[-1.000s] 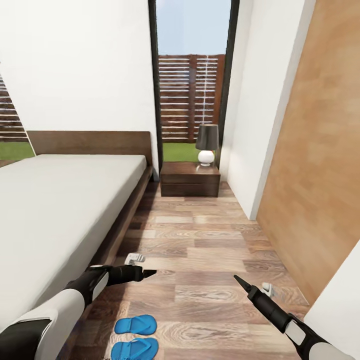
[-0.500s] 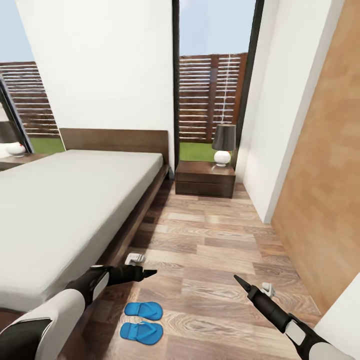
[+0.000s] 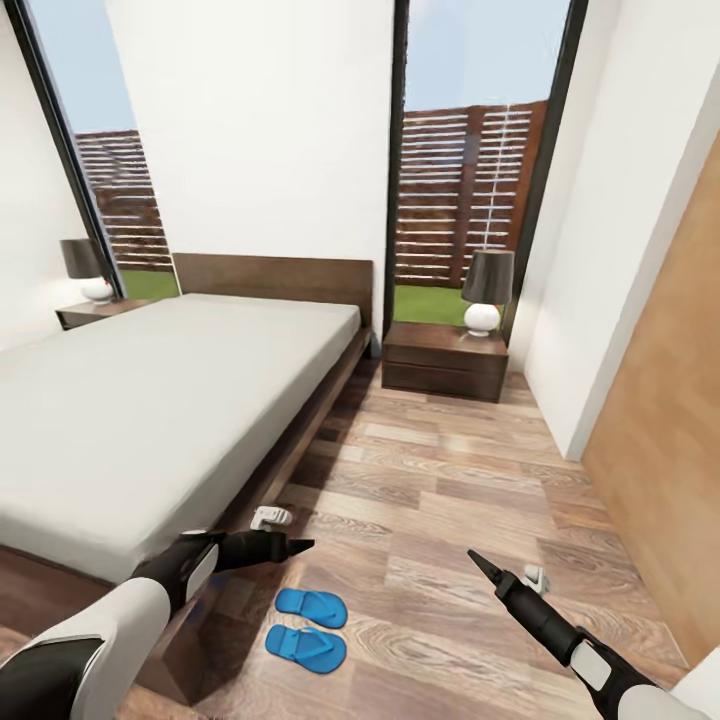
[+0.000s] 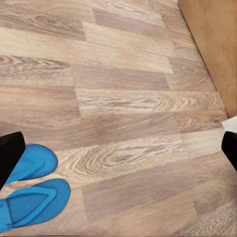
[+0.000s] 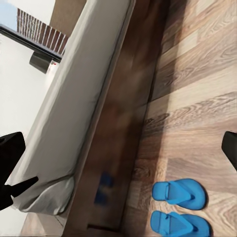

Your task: In the bedroom, move the book from the bed onto either nightstand, and place the two sandals side by side next to the bed.

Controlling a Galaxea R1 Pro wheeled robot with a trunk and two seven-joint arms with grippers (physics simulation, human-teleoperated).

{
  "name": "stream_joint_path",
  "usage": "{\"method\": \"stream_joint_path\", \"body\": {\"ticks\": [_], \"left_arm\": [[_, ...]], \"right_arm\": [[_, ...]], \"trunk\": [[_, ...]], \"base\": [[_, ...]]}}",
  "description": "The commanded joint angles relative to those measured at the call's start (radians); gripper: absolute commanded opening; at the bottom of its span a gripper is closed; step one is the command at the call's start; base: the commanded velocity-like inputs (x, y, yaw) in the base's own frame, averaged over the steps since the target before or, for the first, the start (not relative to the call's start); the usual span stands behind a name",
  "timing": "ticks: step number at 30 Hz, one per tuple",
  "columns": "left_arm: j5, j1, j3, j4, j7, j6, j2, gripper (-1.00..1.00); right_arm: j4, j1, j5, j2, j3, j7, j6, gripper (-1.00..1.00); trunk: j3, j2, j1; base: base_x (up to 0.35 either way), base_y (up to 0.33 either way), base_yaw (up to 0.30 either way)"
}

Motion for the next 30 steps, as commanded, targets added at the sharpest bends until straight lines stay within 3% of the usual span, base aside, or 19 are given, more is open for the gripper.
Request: {"method": "stream_joint_path", "body": {"ticks": [1, 18, 30], "left_arm": [[-0.008, 0.000, 0.008, -0.001, -0.005, 0.007, 0.000, 1.00], [-0.008, 0.000, 0.008, -0.001, -0.005, 0.007, -0.001, 1.00], [-0.008, 0.000, 0.008, -0.001, -0.005, 0.007, -0.001, 1.00]], "right_arm": [[0.000, 0.000, -0.002, 0.000, -0.002, 0.004, 0.006, 1.00], [0.000, 0.000, -0.002, 0.001, -0.002, 0.004, 0.006, 1.00], [0.000, 0.000, -0.002, 0.001, -0.002, 0.004, 0.006, 1.00]], "trunk": [[-0.001, 0.000, 0.000], [-0.001, 0.000, 0.000], [-0.001, 0.000, 0.000]], "base": [[-0.004, -0.005, 0.246], [-0.004, -0.004, 0.246], [-0.127, -0.135, 0.245]]}}
